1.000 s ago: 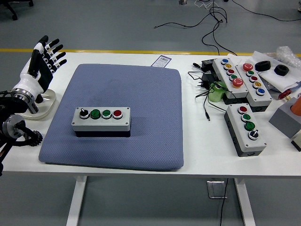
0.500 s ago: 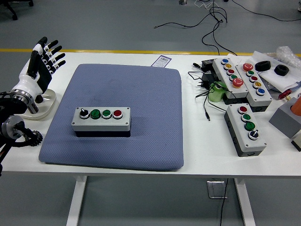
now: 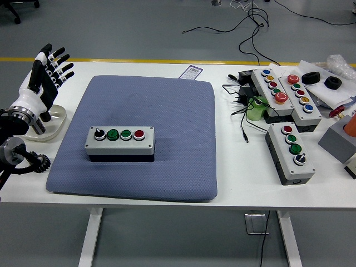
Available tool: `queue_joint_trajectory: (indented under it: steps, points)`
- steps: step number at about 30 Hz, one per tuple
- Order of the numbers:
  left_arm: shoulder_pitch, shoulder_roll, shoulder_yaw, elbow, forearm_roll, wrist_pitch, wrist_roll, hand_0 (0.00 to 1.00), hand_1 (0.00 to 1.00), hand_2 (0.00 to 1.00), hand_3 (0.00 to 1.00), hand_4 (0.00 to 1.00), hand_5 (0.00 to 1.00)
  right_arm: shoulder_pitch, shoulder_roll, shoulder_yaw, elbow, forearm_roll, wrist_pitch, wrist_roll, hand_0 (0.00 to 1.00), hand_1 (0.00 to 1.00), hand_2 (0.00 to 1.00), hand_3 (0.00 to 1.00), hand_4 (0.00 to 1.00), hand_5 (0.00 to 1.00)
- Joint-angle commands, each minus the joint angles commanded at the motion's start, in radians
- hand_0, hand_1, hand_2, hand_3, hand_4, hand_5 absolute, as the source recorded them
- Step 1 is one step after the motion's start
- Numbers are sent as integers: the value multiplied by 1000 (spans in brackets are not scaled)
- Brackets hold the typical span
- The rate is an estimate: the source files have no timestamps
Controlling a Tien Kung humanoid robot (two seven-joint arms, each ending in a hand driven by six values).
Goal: Pick up the button,place it on the desk,press the button,press the button
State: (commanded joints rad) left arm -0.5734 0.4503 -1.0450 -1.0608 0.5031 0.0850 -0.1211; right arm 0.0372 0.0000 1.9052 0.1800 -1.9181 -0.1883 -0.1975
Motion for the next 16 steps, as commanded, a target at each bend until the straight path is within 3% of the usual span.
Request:
queue_joint_trajectory:
  steps: [8, 16]
  points:
    - [31, -18, -1, -3, 55, 17, 15, 874, 899, 933, 950, 645, 998, -42, 0, 67, 0, -84, 0, -25, 536, 657, 705, 624, 305, 152]
    - [45, -27, 14, 0, 144, 37, 21, 872, 899, 932, 949, 645, 998, -77, 0, -12, 0, 14, -1, -45, 562, 664, 710, 624, 305, 152]
